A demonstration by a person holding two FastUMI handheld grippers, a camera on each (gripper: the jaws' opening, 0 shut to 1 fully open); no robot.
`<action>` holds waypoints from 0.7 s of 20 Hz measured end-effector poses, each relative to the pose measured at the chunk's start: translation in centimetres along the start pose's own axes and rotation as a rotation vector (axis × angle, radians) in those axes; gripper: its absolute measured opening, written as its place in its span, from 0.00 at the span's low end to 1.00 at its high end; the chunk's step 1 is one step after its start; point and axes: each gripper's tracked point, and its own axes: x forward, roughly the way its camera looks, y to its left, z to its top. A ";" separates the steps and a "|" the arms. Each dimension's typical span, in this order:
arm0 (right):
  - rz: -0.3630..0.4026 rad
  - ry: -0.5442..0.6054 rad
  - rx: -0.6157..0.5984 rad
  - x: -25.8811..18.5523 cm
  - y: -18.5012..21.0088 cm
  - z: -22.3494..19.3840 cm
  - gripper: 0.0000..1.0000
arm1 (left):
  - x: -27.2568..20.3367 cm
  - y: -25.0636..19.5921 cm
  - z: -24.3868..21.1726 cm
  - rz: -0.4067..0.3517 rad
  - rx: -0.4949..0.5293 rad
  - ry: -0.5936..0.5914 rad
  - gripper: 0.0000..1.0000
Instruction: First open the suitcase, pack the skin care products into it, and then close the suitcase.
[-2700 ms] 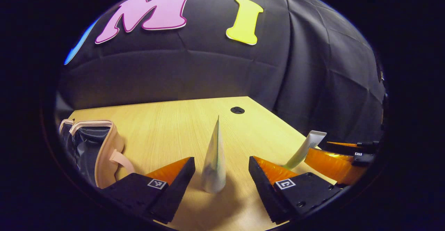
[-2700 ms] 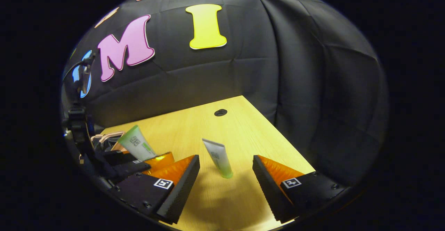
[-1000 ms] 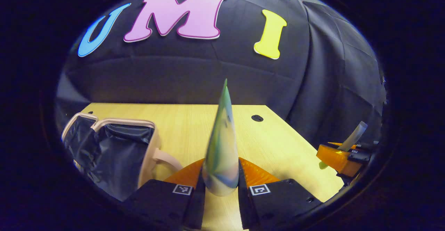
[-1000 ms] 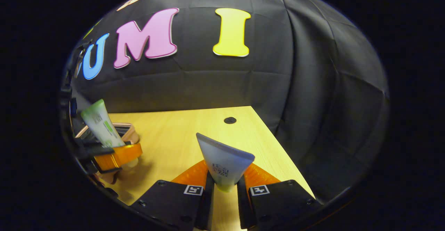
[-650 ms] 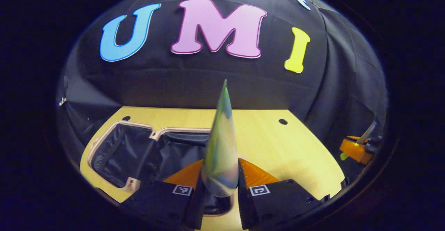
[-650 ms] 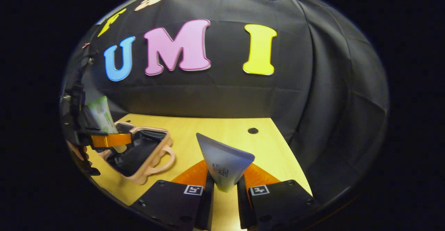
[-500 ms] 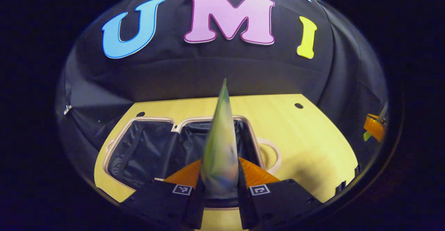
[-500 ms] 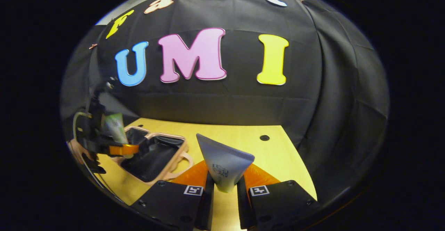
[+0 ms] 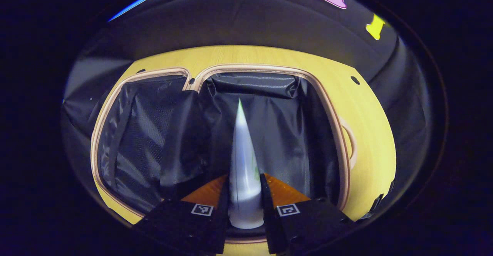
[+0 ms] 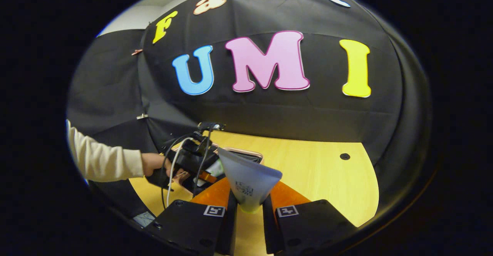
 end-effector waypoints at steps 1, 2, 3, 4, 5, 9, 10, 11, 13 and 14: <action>0.014 -0.001 0.005 0.1 0.3 0.0 0.33 | 0.6 0.2 -0.1 0.010 -0.015 0.008 0.42; 0.021 0.000 0.006 0.3 0.4 0.2 0.34 | 1.0 0.5 -0.1 0.026 -0.021 0.016 0.45; 0.026 0.004 0.006 0.4 0.5 0.1 0.33 | 1.2 0.8 -0.3 0.046 -0.025 0.024 0.48; 0.030 0.011 0.006 0.7 0.5 -0.2 0.33 | 1.4 1.0 -0.5 0.060 -0.035 0.026 0.48; 0.032 0.018 0.008 1.2 0.5 -0.3 0.33 | 1.6 1.1 -0.6 0.067 -0.048 0.026 0.45; 0.029 0.057 0.015 3.8 0.9 -0.1 0.33 | -0.1 1.3 1.0 0.058 -0.063 -0.075 0.61; 0.027 0.064 0.016 4.5 1.0 0.1 0.33 | -1.4 1.3 1.8 0.053 -0.064 -0.129 0.75; 0.024 0.068 0.023 5.2 1.3 0.3 0.33 | -3.4 1.7 2.4 0.063 -0.058 -0.191 0.93; 0.022 0.090 0.038 6.8 2.0 0.3 0.33 | -7.4 3.4 3.8 0.096 -0.048 -0.327 0.99; 0.016 0.112 0.045 7.4 2.6 -0.1 0.33 | -9.7 4.6 4.0 0.117 -0.052 -0.384 0.99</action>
